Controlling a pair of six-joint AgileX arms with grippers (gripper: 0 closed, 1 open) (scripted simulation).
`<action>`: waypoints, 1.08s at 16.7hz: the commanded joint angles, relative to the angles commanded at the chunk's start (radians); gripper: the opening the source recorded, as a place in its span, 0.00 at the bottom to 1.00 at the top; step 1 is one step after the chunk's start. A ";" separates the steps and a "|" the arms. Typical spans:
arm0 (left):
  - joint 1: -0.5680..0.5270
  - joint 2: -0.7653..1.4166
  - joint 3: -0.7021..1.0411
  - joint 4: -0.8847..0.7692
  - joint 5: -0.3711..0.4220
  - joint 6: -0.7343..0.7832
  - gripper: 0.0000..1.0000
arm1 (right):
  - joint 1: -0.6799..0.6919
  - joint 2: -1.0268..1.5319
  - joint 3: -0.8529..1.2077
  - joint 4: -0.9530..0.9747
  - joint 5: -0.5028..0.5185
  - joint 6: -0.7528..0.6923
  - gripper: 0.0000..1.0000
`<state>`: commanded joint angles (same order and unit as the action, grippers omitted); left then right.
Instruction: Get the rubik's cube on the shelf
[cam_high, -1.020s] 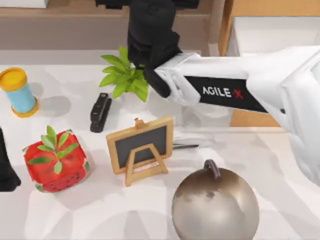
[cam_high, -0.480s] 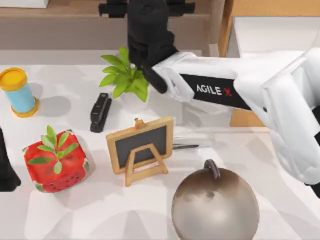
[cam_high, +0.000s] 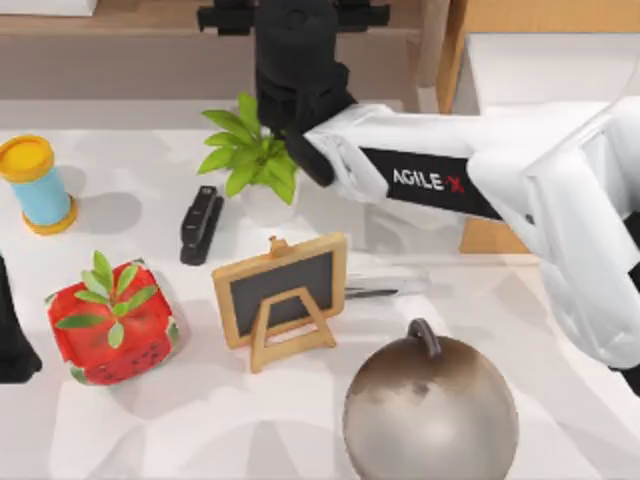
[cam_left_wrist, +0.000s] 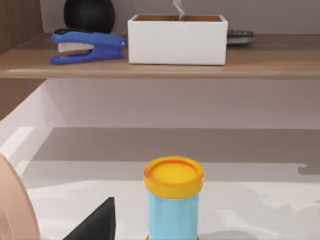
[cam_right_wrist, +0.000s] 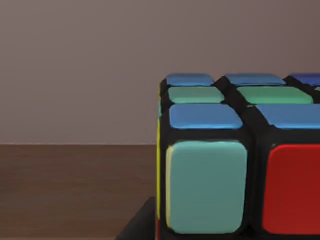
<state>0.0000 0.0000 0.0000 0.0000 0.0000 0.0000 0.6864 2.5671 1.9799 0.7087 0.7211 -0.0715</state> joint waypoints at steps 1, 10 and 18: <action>0.000 0.000 0.000 0.000 0.000 0.000 1.00 | 0.000 0.000 0.000 0.000 0.000 0.000 0.68; 0.000 0.000 0.000 0.000 0.000 0.000 1.00 | 0.000 0.000 0.000 0.000 0.000 0.000 1.00; 0.000 0.000 0.000 0.000 0.000 0.000 1.00 | -0.002 -0.039 -0.063 0.061 -0.034 -0.060 1.00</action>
<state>0.0000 0.0000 0.0000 0.0000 0.0000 0.0000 0.6843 2.5280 1.9172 0.7698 0.6870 -0.1318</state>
